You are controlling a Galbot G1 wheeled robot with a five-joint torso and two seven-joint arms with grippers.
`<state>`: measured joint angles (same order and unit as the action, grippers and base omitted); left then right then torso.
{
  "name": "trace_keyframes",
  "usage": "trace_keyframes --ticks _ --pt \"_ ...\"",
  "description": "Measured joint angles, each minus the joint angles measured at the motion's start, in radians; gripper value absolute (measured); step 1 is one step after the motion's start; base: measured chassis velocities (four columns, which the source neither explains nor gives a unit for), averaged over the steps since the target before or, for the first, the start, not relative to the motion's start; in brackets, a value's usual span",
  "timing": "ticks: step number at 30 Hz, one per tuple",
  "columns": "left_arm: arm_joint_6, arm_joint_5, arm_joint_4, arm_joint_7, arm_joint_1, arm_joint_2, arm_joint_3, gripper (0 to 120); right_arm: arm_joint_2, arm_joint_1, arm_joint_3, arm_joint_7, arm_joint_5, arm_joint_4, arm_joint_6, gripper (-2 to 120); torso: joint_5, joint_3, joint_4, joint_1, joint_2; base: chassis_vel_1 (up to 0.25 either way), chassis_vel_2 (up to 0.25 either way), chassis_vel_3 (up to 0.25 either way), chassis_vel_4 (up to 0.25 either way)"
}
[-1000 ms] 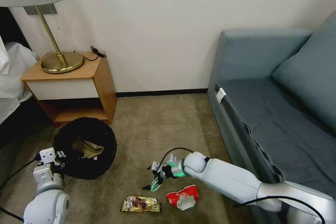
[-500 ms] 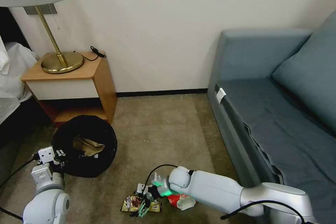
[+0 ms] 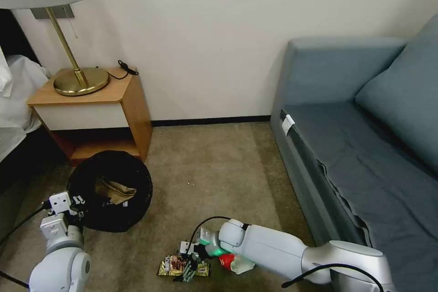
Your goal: Pick up the trash bin, then pick up the garbage on the floor and place it into the trash bin.
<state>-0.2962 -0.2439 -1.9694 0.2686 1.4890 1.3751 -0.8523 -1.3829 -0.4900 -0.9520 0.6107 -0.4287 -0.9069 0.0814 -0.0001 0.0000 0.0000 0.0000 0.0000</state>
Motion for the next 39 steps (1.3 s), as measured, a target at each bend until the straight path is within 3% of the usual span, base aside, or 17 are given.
trace_keyframes --ticks 6,11,18,19,21,25,33,39 --pt "0.004 0.003 0.000 -0.001 0.002 0.005 0.001 2 -0.017 -0.012 0.013 0.006 0.048 0.041 -0.022 100 0.0000 0.000 0.0000 0.000 0.000 0.000 0.000 0.000 0.000" --pt "0.006 0.005 -0.001 -0.003 0.003 0.006 0.001 2 -0.025 -0.014 0.019 0.009 0.058 0.056 -0.028 92 0.0000 0.000 0.0000 0.000 0.000 0.000 0.000 0.000 0.000" --pt "0.009 0.006 -0.001 -0.007 0.001 0.008 0.002 2 -0.034 -0.020 0.034 0.017 0.076 0.078 -0.038 62 0.0000 0.000 -0.0001 0.000 0.000 0.000 0.000 0.000 0.000" --pt "0.009 0.006 -0.001 -0.007 0.001 0.008 0.002 2 -0.034 -0.020 0.034 0.017 0.076 0.078 -0.038 62 0.0000 0.000 -0.0001 0.000 0.000 0.000 0.000 0.000 0.000" --pt "0.010 0.004 0.000 -0.008 -0.001 0.005 0.000 2 -0.037 -0.020 0.039 0.020 0.079 0.085 -0.040 49 0.0000 0.000 -0.0001 0.000 0.000 0.000 0.000 0.000 0.000" --pt "0.010 0.003 0.002 -0.009 -0.002 0.002 -0.002 2 -0.040 -0.020 0.044 0.024 0.082 0.091 -0.042 41 0.0001 0.000 0.0000 0.000 0.000 0.000 0.000 0.000 0.000" --pt "0.013 0.003 0.010 -0.011 -0.004 0.002 -0.002 2 -0.041 -0.023 0.068 0.036 0.103 0.099 -0.056 6 0.0001 0.000 0.0000 0.000 0.000 0.000 0.000 0.000 0.000" --pt "0.014 0.003 0.010 -0.011 -0.004 0.002 -0.002 2 -0.042 -0.024 0.083 0.038 0.111 0.101 -0.061 0 0.0001 0.000 0.0000 0.000 0.000 0.000 0.000 0.000 0.000"
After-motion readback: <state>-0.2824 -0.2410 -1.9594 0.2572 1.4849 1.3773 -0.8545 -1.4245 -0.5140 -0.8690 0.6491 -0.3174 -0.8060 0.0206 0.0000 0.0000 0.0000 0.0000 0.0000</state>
